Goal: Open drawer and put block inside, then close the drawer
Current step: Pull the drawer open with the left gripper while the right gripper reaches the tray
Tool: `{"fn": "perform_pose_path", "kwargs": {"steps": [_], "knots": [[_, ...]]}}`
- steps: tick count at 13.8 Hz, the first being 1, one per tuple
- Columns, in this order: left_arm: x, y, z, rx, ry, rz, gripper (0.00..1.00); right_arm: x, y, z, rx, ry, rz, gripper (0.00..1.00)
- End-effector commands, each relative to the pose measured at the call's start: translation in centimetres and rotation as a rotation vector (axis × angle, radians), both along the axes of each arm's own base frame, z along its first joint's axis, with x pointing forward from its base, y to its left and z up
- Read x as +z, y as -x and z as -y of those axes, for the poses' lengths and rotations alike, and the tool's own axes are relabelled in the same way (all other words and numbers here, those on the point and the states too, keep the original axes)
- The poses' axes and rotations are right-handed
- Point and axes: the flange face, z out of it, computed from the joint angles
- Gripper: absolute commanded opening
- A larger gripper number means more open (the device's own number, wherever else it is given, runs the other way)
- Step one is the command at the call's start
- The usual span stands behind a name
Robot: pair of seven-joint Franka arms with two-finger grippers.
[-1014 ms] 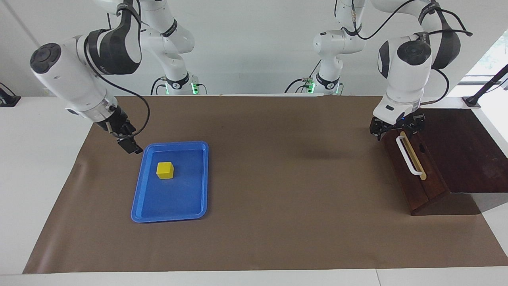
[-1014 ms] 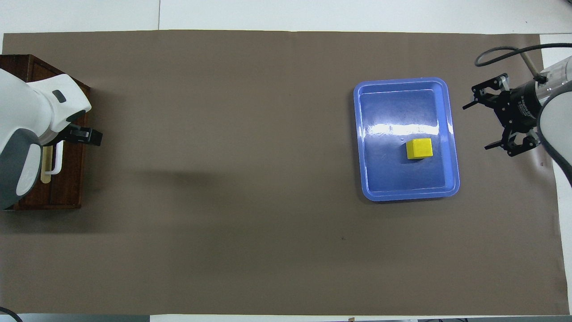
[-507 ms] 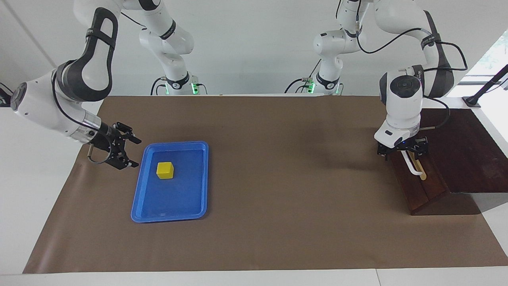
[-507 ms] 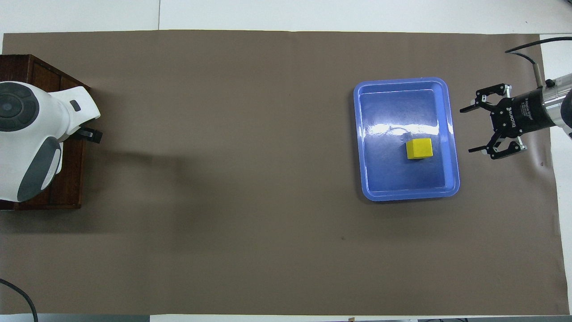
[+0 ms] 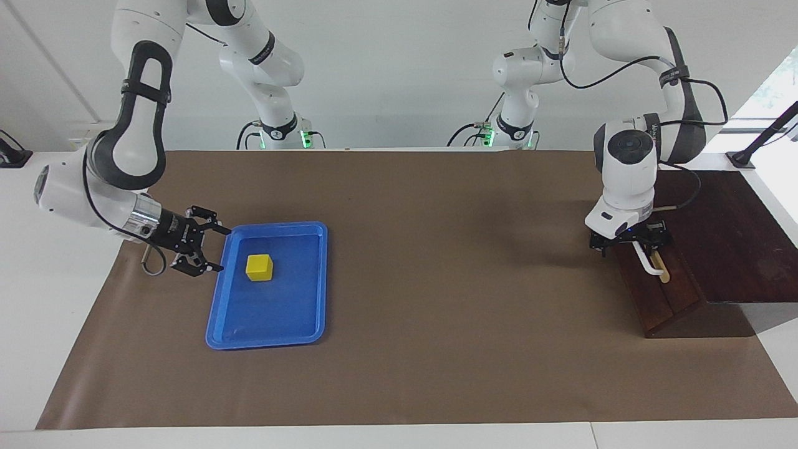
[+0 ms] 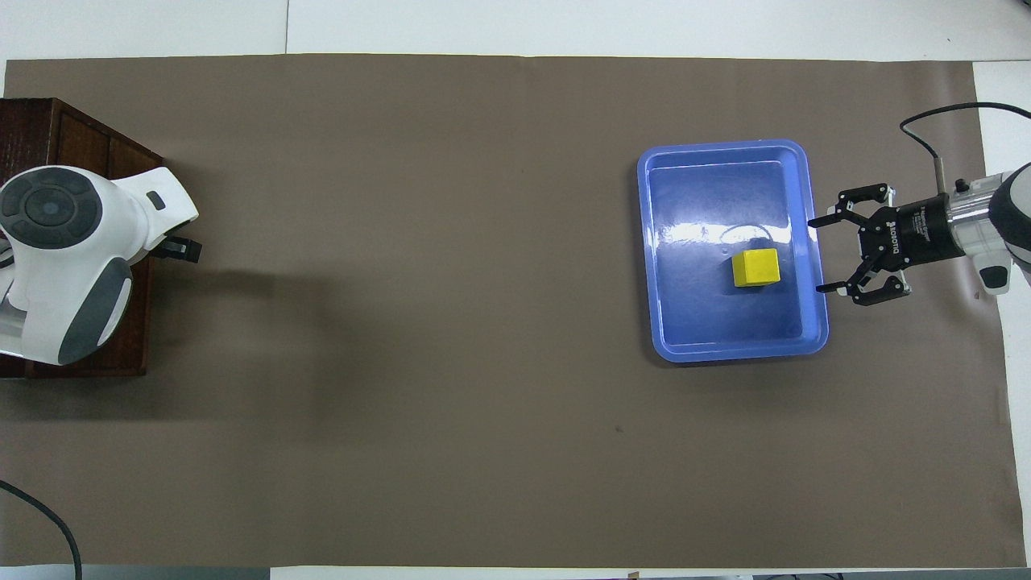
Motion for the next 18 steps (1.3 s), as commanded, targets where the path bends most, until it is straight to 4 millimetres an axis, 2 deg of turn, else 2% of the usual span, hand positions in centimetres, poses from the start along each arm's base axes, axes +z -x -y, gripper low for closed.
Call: {"fn": "perform_pose_path", "kwargs": {"steps": [1, 4, 6, 8, 11, 13, 18], "knots": [[-1.1, -0.3, 3.0, 0.025, 0.017, 0.043, 1.00, -1.3, 1.0, -0.1, -0.004, -0.022, 0.037, 1.00], [-0.4, -0.3, 7.9, 0.040, 0.030, 0.062, 1.00, -3.7, 0.9, 0.0, -0.018, -0.039, 0.072, 1.00], [0.5, -0.4, 10.0, 0.057, 0.052, 0.045, 1.00, -4.5, 0.3, -0.2, -0.025, -0.044, 0.091, 1.00], [0.5, -0.7, 10.4, 0.078, 0.084, 0.037, 1.00, -4.9, -0.3, -1.2, -0.028, -0.061, 0.102, 1.00], [0.6, -0.4, 12.2, 0.081, 0.122, 0.026, 1.00, -5.6, -0.5, -2.9, -0.017, -0.055, 0.103, 1.00], [0.5, -0.2, 13.3, 0.085, 0.145, 0.019, 1.00, -5.7, -0.4, -3.0, -0.017, -0.054, 0.102, 1.00], [0.8, -0.3, 13.1, 0.112, 0.164, 0.018, 1.00, -6.6, 0.5, -2.7, -0.003, -0.047, 0.112, 1.00]]}}
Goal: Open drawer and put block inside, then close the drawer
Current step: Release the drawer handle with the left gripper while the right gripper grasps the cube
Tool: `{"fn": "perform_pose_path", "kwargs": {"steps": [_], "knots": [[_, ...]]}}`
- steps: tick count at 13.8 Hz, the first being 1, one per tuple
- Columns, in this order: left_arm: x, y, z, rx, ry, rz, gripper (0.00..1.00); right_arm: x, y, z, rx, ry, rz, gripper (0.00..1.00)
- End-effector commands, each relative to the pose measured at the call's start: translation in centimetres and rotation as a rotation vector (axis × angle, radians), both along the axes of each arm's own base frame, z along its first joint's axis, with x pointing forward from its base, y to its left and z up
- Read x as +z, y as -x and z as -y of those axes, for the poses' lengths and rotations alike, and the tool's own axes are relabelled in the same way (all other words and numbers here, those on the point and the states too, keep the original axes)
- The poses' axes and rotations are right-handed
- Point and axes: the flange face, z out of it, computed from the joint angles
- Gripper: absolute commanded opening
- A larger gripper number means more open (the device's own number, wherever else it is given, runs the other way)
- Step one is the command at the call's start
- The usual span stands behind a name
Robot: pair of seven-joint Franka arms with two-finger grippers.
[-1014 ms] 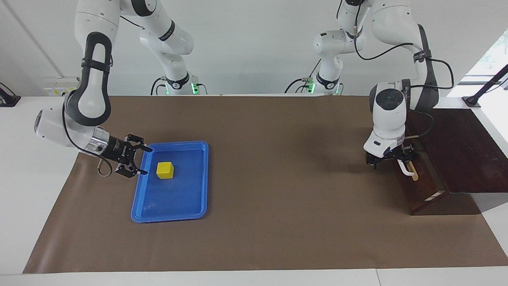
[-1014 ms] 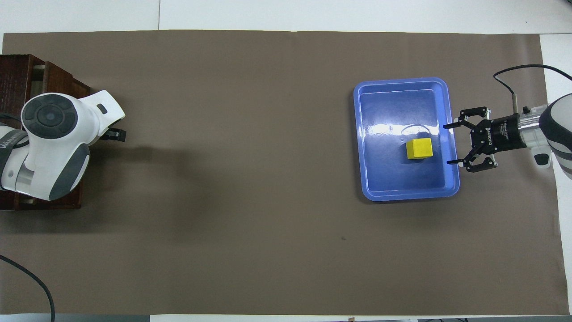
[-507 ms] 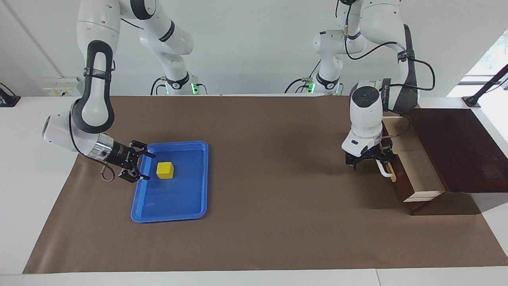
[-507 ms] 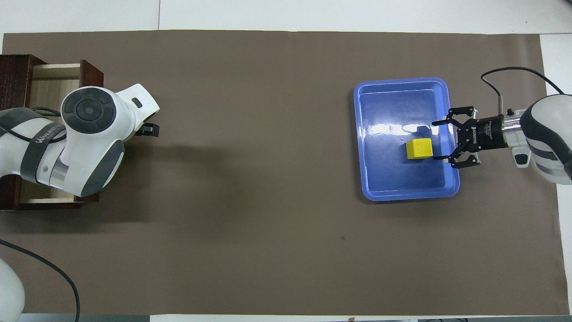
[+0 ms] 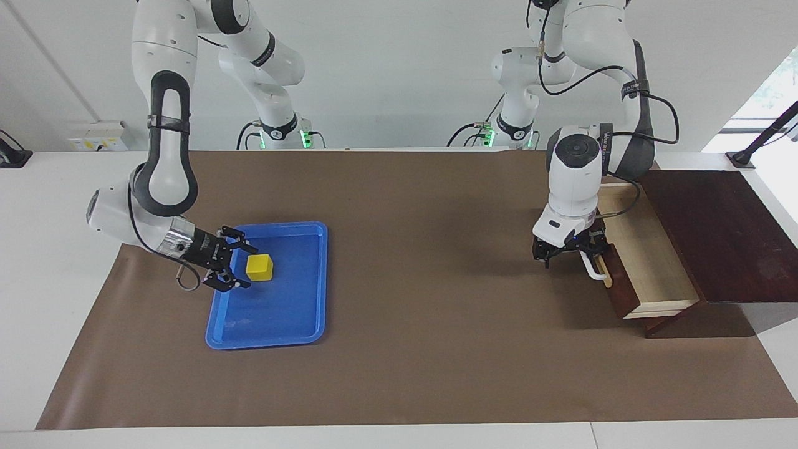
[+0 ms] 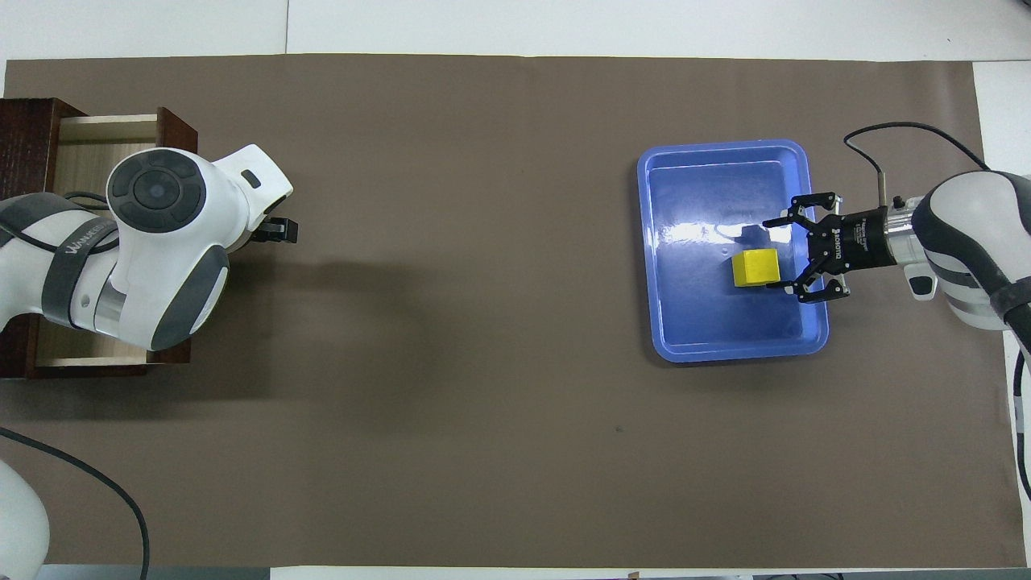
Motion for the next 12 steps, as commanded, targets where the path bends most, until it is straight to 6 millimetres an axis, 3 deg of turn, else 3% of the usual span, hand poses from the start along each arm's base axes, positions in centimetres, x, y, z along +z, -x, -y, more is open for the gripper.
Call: {"fn": "perform_pose_path", "kwargs": {"steps": [1, 4, 8, 12], "knots": [[0.9, -0.5, 1.3, 0.027, 0.009, -0.028, 1.00, -0.5, 0.8, 0.5, -0.001, -0.012, 0.024, 1.00], [5.3, -2.7, 1.0, 0.093, 0.003, -0.056, 1.00, -0.9, 1.2, 0.5, 0.003, -0.013, 0.018, 1.00], [10.2, -3.0, 1.5, 0.319, 0.110, -0.076, 1.00, -1.0, 1.7, 0.8, 0.011, -0.017, 0.023, 0.99], [11.5, -1.8, 4.7, 0.652, 0.222, -0.066, 1.00, -1.3, 2.0, 1.0, 0.030, -0.017, 0.039, 0.93]]}}
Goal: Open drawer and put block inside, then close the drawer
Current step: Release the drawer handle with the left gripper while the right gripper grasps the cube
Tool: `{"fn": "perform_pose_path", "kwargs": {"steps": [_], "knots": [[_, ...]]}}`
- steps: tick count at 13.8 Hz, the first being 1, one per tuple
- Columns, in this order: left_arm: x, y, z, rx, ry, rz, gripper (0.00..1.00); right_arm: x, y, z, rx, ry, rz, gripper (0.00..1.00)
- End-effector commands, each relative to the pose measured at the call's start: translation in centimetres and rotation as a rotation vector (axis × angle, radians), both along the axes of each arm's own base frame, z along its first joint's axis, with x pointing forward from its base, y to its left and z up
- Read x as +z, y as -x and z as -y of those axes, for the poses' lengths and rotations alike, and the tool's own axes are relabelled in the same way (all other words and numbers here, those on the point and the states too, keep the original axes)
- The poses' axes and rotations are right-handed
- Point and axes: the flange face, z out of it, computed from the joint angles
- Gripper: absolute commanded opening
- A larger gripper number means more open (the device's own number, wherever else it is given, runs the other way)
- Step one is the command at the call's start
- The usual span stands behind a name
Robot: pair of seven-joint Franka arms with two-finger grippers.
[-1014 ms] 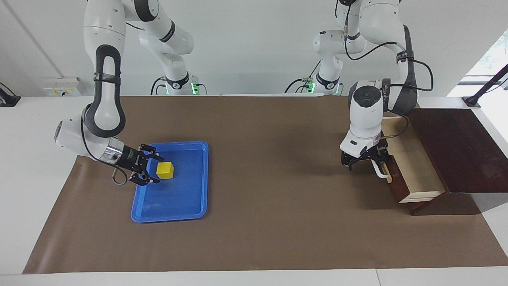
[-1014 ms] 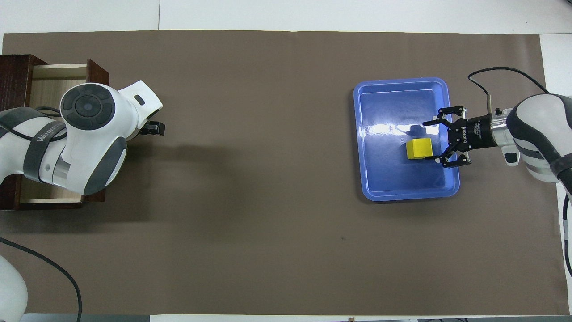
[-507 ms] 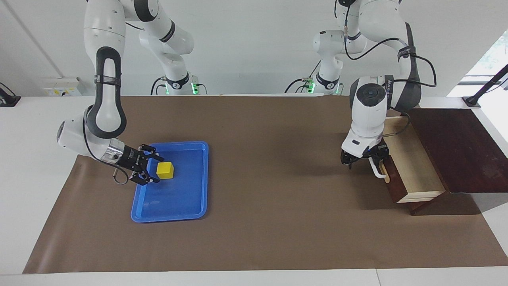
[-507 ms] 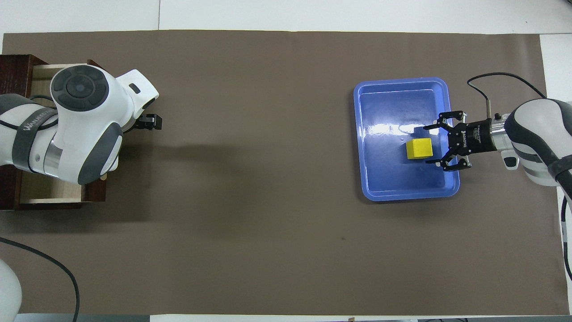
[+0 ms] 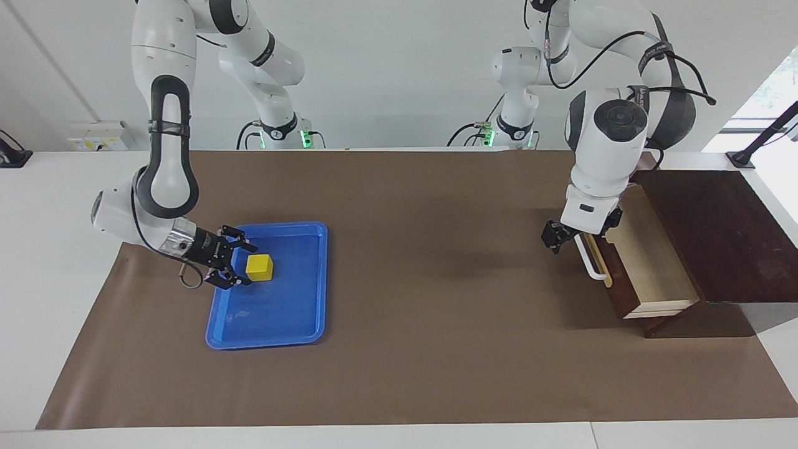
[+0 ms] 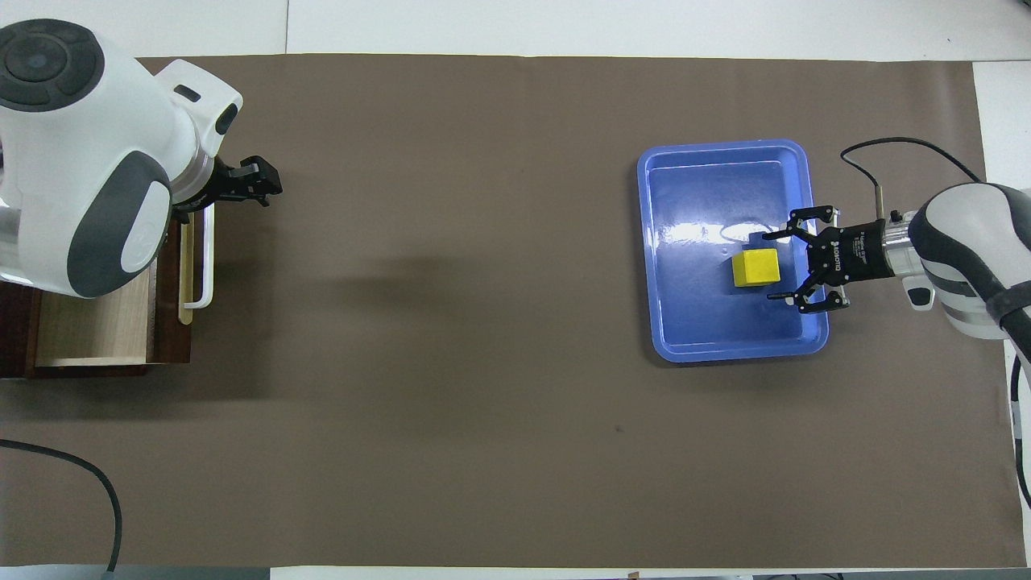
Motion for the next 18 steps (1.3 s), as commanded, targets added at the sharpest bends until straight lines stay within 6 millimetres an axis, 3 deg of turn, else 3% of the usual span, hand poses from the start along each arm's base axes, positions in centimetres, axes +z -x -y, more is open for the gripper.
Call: {"fn": "perform_pose_path", "kwargs": {"steps": [1, 5, 8, 12, 15, 17, 18], "knots": [[0.1, 0.1, 2.3, 0.235, 0.061, -0.010, 1.00, -0.1, 1.1, 0.9, 0.003, -0.015, 0.039, 0.91], [1.1, 1.3, 4.7, 0.592, 0.109, 0.003, 1.00, -0.2, 1.3, 1.1, 0.018, -0.015, 0.052, 0.77], [1.6, 2.1, 6.6, 0.737, 0.156, -0.026, 1.00, -0.2, 1.4, 1.2, 0.015, -0.016, 0.052, 0.65], [1.2, 1.4, 6.0, 0.940, 0.181, 0.021, 1.00, 0.0, 1.2, 0.9, -0.005, -0.036, 0.058, 0.55], [1.2, 1.4, 5.9, 0.974, 0.183, 0.026, 1.00, 0.3, 0.8, 0.8, -0.004, -0.036, 0.065, 0.31], [1.3, 1.3, 5.9, 1.003, 0.186, 0.030, 1.00, 0.3, 0.8, 0.7, -0.002, -0.037, 0.066, 0.20], [1.4, 1.4, 6.3, 1.020, 0.187, 0.031, 1.00, 0.4, 0.7, 0.7, 0.000, -0.040, 0.067, 0.09]]}}
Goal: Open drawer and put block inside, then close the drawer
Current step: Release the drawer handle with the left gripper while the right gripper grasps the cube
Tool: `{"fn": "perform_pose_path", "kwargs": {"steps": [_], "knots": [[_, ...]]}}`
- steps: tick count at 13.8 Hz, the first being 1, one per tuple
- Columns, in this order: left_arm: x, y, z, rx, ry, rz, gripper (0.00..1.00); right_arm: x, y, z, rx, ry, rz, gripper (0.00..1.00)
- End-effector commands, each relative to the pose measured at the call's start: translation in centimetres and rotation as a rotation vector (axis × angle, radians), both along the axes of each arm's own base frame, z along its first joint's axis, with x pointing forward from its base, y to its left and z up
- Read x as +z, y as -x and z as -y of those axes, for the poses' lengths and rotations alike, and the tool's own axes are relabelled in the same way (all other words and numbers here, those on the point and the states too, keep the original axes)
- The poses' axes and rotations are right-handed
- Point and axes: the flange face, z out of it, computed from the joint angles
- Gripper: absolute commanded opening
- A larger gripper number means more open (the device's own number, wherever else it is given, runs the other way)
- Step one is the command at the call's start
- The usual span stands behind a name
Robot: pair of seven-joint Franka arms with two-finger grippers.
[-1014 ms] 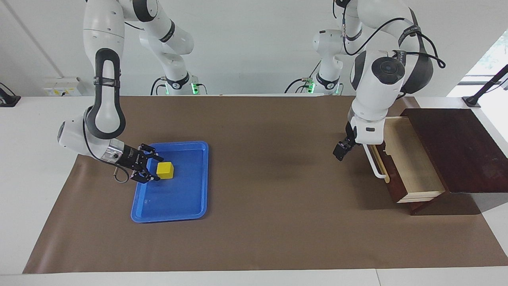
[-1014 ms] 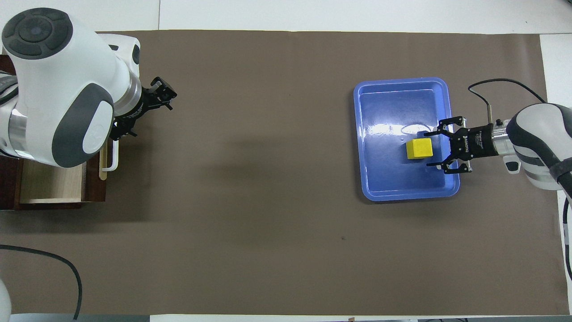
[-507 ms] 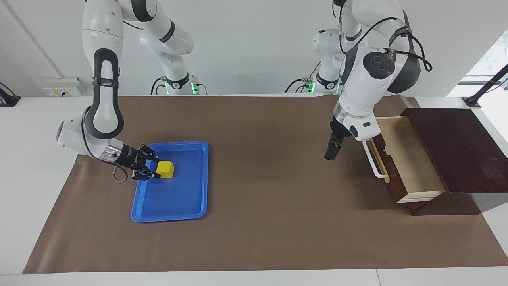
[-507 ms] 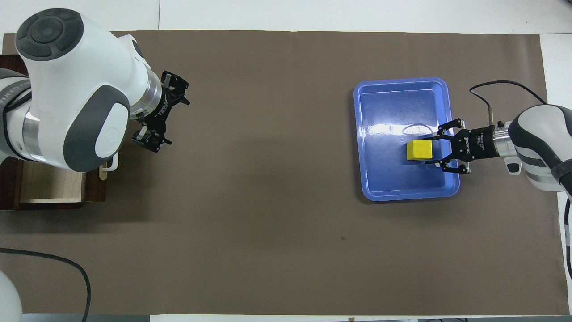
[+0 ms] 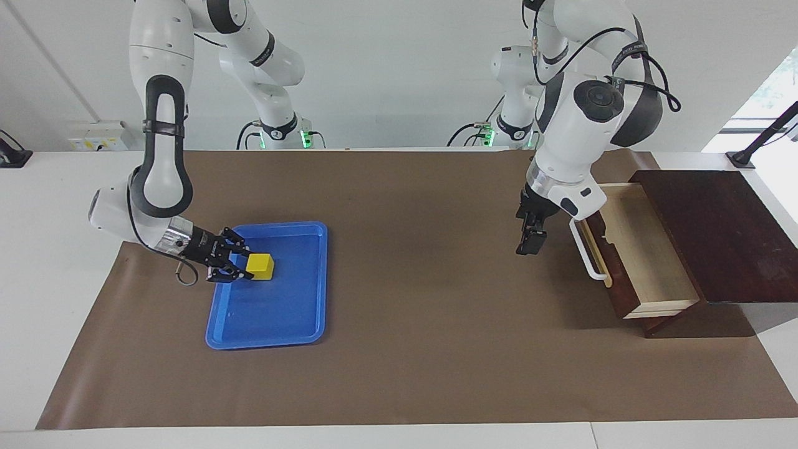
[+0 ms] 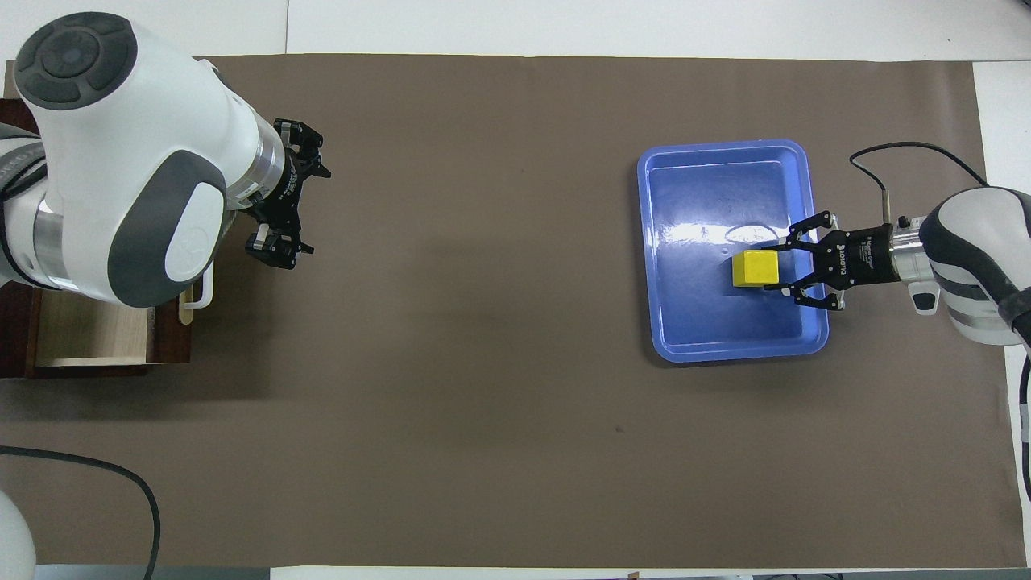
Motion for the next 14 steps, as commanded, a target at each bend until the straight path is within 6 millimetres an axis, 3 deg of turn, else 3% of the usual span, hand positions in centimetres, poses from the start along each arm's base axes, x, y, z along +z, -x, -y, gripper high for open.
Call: {"fn": "perform_pose_path", "kwargs": {"steps": [1, 4, 7, 9, 10, 14], "knots": [[0.5, 0.2, 0.6, 0.093, 0.015, 0.000, 1.00, 0.6, 0.1, -0.3, 0.007, -0.013, 0.036, 0.00], [2.5, 2.9, 5.9, 0.071, -0.058, -0.048, 1.00, 3.5, -2.3, -1.1, 0.032, -0.024, 0.079, 0.00], [3.8, 3.8, 9.4, 0.149, -0.068, -0.054, 1.00, 6.3, -5.4, -3.9, 0.032, -0.029, 0.080, 0.00], [4.9, 6.5, 13.8, 0.118, -0.081, -0.065, 1.00, 7.5, -6.9, -8.3, 0.065, -0.026, 0.075, 0.00], [4.9, 6.7, 14.4, 0.132, -0.065, -0.051, 1.00, 7.8, -7.3, -10.9, 0.081, -0.021, 0.070, 0.00], [2.8, 4.3, 13.8, 0.228, -0.005, -0.033, 1.00, 8.2, -7.5, -21.0, 0.070, 0.007, 0.027, 0.00]]}}
